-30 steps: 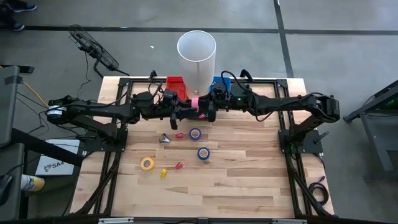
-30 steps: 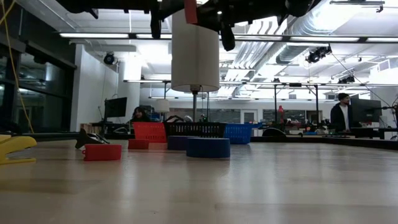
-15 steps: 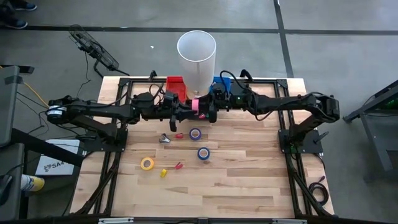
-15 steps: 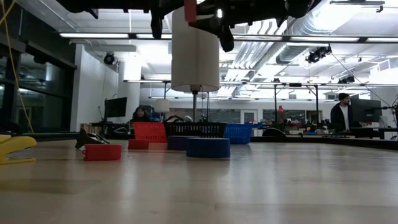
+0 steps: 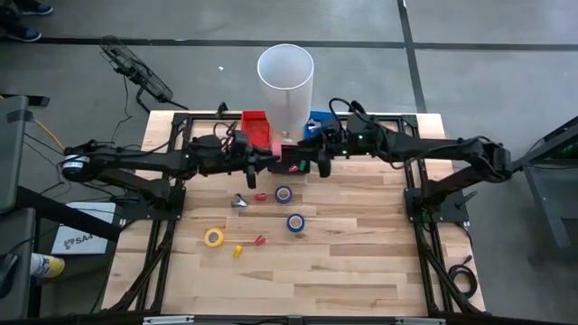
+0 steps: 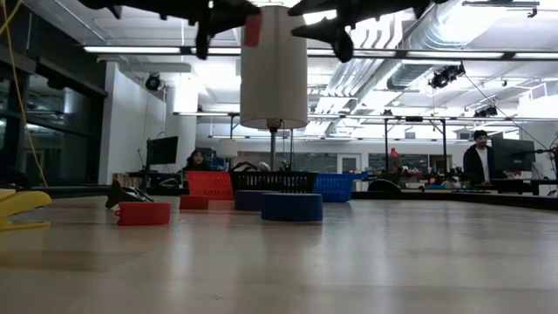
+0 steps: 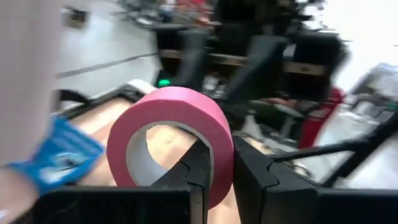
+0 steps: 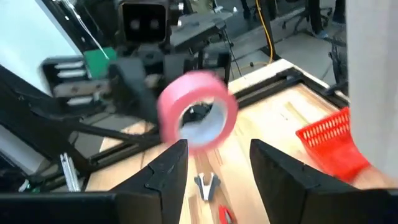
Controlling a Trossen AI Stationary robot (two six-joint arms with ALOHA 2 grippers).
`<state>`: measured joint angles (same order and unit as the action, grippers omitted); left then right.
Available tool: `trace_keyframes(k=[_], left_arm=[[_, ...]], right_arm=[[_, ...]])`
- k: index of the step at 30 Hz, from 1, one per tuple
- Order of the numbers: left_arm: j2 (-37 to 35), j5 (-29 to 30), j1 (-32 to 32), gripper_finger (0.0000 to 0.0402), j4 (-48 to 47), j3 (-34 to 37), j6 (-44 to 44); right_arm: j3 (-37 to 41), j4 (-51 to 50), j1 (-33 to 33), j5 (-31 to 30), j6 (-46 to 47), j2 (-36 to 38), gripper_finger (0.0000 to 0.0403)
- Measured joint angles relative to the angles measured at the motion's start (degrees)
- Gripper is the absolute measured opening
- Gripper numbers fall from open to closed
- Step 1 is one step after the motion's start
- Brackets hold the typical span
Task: Pick and place Stapler, Stapler remover, tape
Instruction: Put the pink tape into the red bin
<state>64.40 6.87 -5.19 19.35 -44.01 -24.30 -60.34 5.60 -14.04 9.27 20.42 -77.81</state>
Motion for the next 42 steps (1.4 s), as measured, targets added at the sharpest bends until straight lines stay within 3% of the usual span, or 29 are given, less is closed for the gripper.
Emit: trace_keyframes(k=[9,14,19,27,33,42], left_arm=[[-6.2,16.5,-0.5,0.0037,-17.7,0.0,-3.0],[-6.3,15.6,-5.3,0.0037,-25.7,0.0,-7.9],[-5.2,10.1,-12.6,0.0037,-30.7,0.0,-5.9],[-2.5,-5.9,-27.3,0.0037,-31.5,0.0,4.1],[3.0,-14.6,-36.9,0.0037,-29.8,0.0,3.6],[13.6,-24.1,-41.3,0.0037,-20.7,0.0,0.1]], right_arm=[[0.0,-12.7,0.0,-0.3,-0.1,4.4,0.0164],[0.0,-16.5,0.0,-0.8,0.1,4.9,0.0161],[0.0,-18.6,0.0,-0.8,0.4,5.2,0.0162],[0.0,-19.8,0.0,-0.8,1.8,5.2,0.0156],[0.0,-20.0,0.1,-2.9,3.3,5.2,0.0156],[0.0,-20.1,0.1,-6.0,4.8,5.2,0.0156]])
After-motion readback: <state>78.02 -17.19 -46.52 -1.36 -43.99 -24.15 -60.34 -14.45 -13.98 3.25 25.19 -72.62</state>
